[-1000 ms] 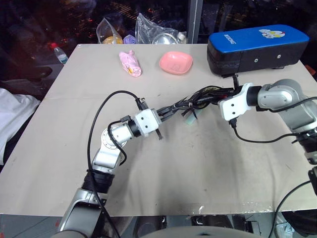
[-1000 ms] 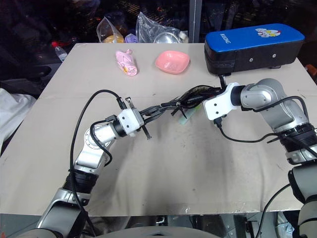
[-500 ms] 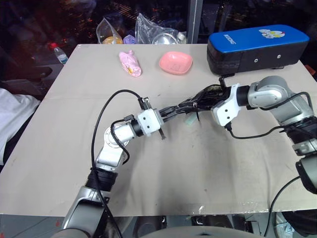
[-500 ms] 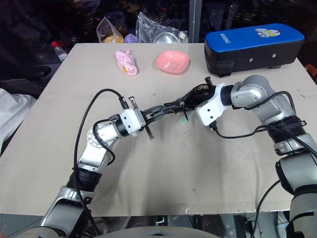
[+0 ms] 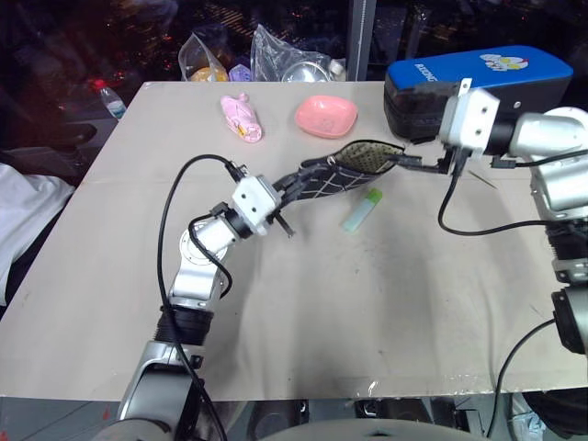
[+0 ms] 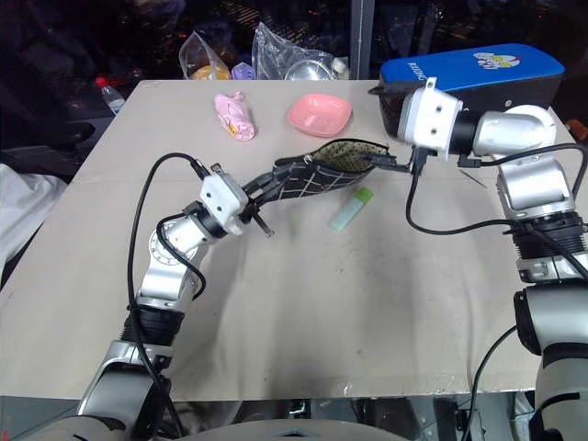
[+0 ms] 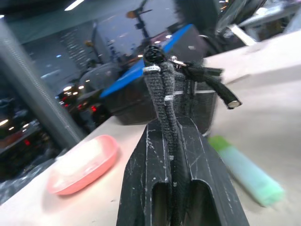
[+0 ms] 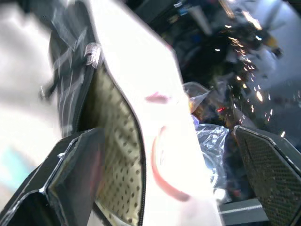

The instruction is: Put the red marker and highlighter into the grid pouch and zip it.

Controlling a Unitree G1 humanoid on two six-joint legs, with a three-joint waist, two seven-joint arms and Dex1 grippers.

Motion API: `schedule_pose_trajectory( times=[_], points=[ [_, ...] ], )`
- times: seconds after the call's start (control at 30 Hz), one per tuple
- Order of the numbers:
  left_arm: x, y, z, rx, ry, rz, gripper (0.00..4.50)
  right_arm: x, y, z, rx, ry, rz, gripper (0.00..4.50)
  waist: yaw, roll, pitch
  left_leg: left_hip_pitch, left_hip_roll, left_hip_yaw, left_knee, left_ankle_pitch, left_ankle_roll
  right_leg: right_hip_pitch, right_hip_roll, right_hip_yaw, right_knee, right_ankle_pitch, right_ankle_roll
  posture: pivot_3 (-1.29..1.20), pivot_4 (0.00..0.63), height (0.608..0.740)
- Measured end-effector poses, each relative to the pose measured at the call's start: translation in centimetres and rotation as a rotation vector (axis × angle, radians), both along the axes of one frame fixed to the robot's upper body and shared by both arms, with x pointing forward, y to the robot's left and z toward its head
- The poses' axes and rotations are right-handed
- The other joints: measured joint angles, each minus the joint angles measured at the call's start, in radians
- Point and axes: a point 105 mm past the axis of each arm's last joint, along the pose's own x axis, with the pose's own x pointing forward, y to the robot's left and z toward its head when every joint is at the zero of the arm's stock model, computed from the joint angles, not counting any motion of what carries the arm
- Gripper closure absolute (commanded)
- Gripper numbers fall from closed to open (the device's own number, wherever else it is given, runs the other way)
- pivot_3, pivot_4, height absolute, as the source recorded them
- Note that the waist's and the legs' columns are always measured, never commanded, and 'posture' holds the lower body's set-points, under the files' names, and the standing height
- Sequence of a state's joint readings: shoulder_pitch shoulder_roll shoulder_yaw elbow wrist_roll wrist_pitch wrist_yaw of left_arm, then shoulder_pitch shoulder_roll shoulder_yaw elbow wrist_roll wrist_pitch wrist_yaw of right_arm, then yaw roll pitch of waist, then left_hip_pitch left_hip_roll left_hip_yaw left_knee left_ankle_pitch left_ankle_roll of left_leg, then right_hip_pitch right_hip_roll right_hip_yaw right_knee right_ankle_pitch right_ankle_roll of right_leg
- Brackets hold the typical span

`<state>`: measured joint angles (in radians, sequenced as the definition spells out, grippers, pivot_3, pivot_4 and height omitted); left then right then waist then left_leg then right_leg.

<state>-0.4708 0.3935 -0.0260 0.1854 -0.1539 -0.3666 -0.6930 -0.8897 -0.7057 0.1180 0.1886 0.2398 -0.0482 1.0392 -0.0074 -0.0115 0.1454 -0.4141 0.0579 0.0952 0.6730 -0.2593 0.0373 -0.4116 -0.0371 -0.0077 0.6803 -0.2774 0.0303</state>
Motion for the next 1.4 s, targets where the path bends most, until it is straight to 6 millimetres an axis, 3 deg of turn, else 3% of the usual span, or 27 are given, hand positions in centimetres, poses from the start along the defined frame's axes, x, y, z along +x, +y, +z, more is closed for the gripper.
schedule_pose_trajectory(
  times=[0.07,0.17,0.23,0.33,0.43,0.57,0.73,0.9,1.1,1.4],
  points=[
    [0.7,1.3,0.9,-0.031,-0.012,0.056,4.50,-0.6,0.5,-2.0,0.105,0.149,-0.014,0.03,0.001,-0.001,-0.001,0.000,0.000,-0.002,0.000,0.000,0.000,0.001,-0.001,0.000,0.000,0.000,0.000,0.00,0.150,0.737],
    [1.0,2.5,1.3,-0.047,-0.022,0.107,4.50,-1.2,1.6,-7.1,0.175,0.383,-0.047,0.03,0.000,-0.001,0.000,-0.001,0.000,-0.002,0.000,0.000,0.000,0.000,-0.001,0.000,0.000,0.000,0.000,0.00,0.150,0.737],
    [1.0,3.0,1.3,-0.043,-0.020,0.124,4.50,-1.1,1.6,-8.9,0.205,0.473,-0.107,0.03,0.000,0.000,0.000,-0.001,-0.001,0.000,0.000,0.000,0.000,0.000,-0.001,-0.001,0.000,0.000,0.000,0.00,0.150,0.737],
    [1.0,3.8,1.3,-0.044,-0.020,0.154,4.50,-0.2,1.7,-9.4,0.234,0.471,-0.211,0.03,-0.002,-0.001,-0.001,0.000,-0.001,0.000,0.001,0.000,0.000,0.000,0.000,0.000,0.000,0.000,0.000,0.00,0.150,0.737],
    [1.0,4.4,0.9,-0.048,-0.011,0.177,4.50,0.8,3.1,-10.7,0.324,0.515,-0.333,0.03,-0.004,-0.001,0.000,-0.001,0.000,-0.001,0.000,0.000,0.000,0.000,0.001,-0.001,0.000,0.000,0.000,0.00,0.150,0.737],
    [1.0,4.5,0.4,-0.054,0.006,0.193,4.50,0.8,5.6,-12.3,0.435,0.578,-0.455,0.03,-0.004,-0.001,0.000,-0.001,0.000,-0.001,-0.001,0.000,-0.001,-0.001,0.001,-0.001,0.000,0.000,0.000,0.00,0.150,0.737],
    [1.0,4.4,0.2,-0.067,0.012,0.200,4.50,1.1,7.0,-14.0,0.424,0.520,-0.615,0.03,-0.002,-0.001,-0.001,-0.002,-0.002,-0.001,0.000,0.000,-0.001,-0.001,0.000,-0.001,0.000,0.000,0.000,0.00,0.150,0.737],
    [1.0,4.2,0.2,-0.064,0.012,0.197,4.50,1.9,6.2,-16.3,0.324,0.486,-0.747,0.03,-0.005,-0.001,-0.001,-0.001,-0.002,-0.001,0.000,0.000,-0.001,-0.001,0.001,-0.001,0.000,0.000,0.001,0.00,0.150,0.737],
    [1.0,3.6,0.2,-0.052,0.011,0.176,4.50,1.8,7.1,-16.8,0.291,0.489,-0.767,0.03,-0.007,-0.001,-0.001,-0.001,-0.001,-0.001,-0.001,0.001,-0.001,-0.001,0.002,-0.001,0.000,0.000,0.001,0.00,0.150,0.737],
    [1.0,3.2,0.0,-0.041,0.017,0.164,4.50,1.4,6.3,-17.0,0.407,0.634,-0.954,0.03,0.000,-0.002,-0.001,-0.001,-0.002,-0.002,-0.001,0.001,-0.001,0.000,0.001,-0.001,0.000,0.000,0.001,0.00,0.150,0.737]
  ],
)
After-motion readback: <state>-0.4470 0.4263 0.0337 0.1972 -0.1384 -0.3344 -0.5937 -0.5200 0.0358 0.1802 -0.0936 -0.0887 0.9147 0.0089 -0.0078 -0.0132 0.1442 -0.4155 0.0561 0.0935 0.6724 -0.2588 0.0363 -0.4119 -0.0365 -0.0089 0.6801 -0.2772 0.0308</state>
